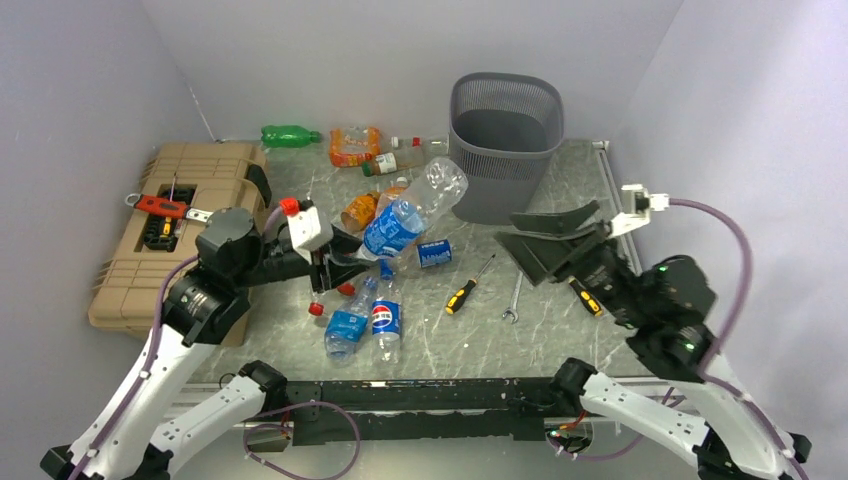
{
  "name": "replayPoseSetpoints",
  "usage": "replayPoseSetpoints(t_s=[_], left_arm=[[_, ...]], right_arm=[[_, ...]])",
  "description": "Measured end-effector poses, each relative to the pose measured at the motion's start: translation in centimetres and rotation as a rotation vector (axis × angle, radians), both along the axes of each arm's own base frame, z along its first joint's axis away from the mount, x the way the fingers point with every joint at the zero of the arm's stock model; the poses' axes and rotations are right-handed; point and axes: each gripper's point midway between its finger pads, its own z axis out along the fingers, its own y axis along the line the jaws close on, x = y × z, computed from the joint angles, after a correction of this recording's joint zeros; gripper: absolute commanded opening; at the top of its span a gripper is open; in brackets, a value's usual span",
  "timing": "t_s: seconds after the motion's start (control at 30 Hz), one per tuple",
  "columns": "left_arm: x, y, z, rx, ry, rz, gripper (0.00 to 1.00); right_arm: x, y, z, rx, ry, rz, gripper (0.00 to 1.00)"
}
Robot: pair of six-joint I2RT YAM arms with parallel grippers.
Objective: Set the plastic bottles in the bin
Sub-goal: Pick up the plastic bottle at the center of the board.
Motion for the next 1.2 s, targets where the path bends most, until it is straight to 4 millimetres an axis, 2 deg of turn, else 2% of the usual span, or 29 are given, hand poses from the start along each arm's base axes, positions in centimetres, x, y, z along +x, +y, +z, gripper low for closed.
replayPoseSetpoints(t_s=[0.1, 0.17, 0.3, 0.47, 0.6, 0.7, 0.8, 0.9, 1.0, 1.1, 1.2], left_arm=[[0.7, 0.9, -2.2, 0.138, -0.121, 0.009, 0.0], [1.1, 1.6, -4.4, 0.258, -0.188, -0.017, 0.0], [1.1, 2.5, -7.0, 0.444, -0.325, -0.129, 0.0], [0.5, 3.3, -7.4, 0.552, -0.488, -0.237, 0.0], [0.2, 3.0, -7.4, 0.6, -0.571, -0.301, 0.0], [-0.1, 2.6, -8.6, 0.665, -0.618, -0.359, 0.0], [-0.3, 2.1, -11.0, 0.765, -0.647, -0.422, 0.0], [-0.5, 2.4, -13.1, 0.865, -0.665, -0.466, 0.0], [0.1, 2.7, -13.4, 0.923, -0.708, -0.462, 0.0], [0.9, 3.2, -13.5, 0.968, -0.784, -0.433, 0.0], [1.3, 4.0, -14.6, 1.008, -0.852, -0.409, 0.0]], right_arm=[[-1.5, -1.8, 1.3, -0.039, 0.021, -0.003, 1.0], [-1.9, -2.2, 1.3, -0.085, 0.056, -0.004, 1.0], [-1.4, -1.7, 0.2, -0.195, 0.149, -0.003, 1.0], [1.2, 1.4, -4.1, -0.389, 0.317, 0.004, 1.0], [3.3, 3.8, -8.0, -0.525, 0.437, 0.009, 1.0], [4.6, 5.4, -10.4, -0.615, 0.517, 0.016, 1.0], [5.4, 6.7, -11.7, -0.667, 0.558, 0.024, 1.0], [5.4, 7.7, -13.1, -0.712, 0.585, 0.044, 1.0], [4.6, 8.5, -15.1, -0.759, 0.608, 0.074, 1.0], [3.8, 8.1, -18.6, -0.815, 0.649, 0.087, 1.0], [3.5, 7.7, -22.1, -0.843, 0.674, 0.087, 1.0]])
